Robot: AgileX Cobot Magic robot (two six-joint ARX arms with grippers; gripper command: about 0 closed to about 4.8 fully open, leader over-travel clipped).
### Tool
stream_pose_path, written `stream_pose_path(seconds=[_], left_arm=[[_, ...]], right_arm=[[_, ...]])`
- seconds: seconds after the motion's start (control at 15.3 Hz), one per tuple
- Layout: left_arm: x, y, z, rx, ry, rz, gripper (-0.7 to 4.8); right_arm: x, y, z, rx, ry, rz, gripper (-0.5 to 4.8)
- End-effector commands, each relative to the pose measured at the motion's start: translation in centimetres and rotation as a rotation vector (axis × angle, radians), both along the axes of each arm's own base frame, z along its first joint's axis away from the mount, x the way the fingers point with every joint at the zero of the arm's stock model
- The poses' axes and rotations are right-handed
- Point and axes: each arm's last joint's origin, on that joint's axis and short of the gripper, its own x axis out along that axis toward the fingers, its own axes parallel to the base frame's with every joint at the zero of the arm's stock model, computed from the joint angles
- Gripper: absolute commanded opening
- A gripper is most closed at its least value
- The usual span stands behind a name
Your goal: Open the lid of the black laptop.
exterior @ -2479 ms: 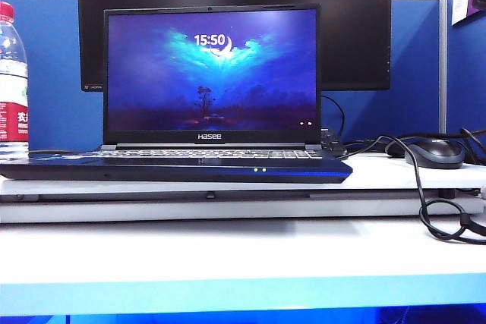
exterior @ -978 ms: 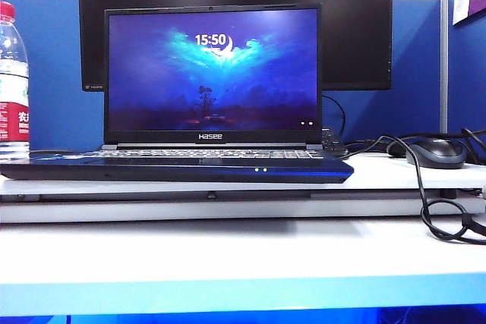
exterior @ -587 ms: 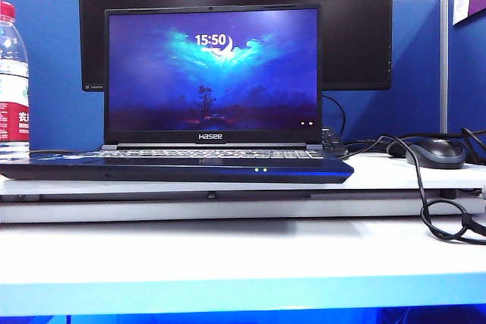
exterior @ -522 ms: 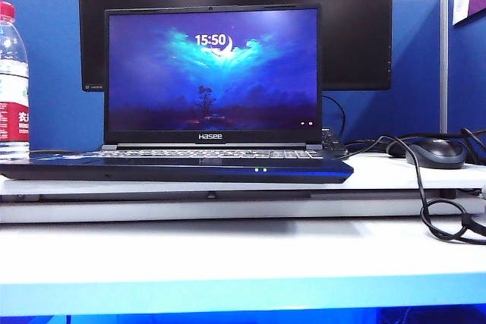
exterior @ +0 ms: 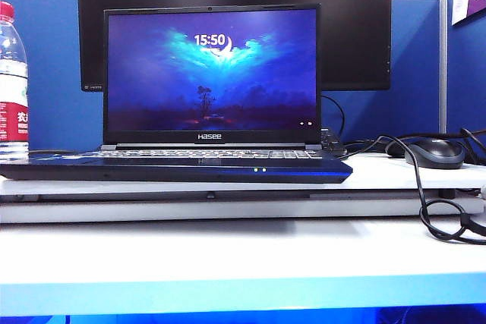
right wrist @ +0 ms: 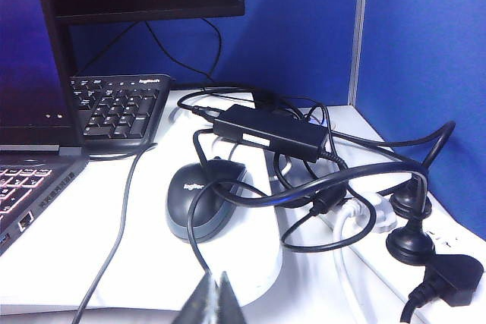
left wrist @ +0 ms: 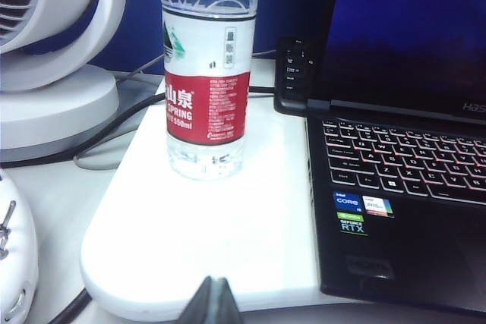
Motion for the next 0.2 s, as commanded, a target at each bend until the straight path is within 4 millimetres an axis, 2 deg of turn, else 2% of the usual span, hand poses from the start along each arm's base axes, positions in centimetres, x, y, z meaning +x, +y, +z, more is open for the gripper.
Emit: stream_pose_path(seconds=[0.07, 0.2], left_arm=[[-0.01, 0.0, 0.06, 0.004, -0.007, -0.003, -0.02], [-0.01, 0.0, 0.06, 0.004, -0.007, -0.003, -0.02]], right_arm=[[0.03, 0.01, -0.11, 0.002, -0.008, 0.003, -0.05], [0.03, 0.01, -0.11, 0.002, -0.008, 0.003, -0.05]])
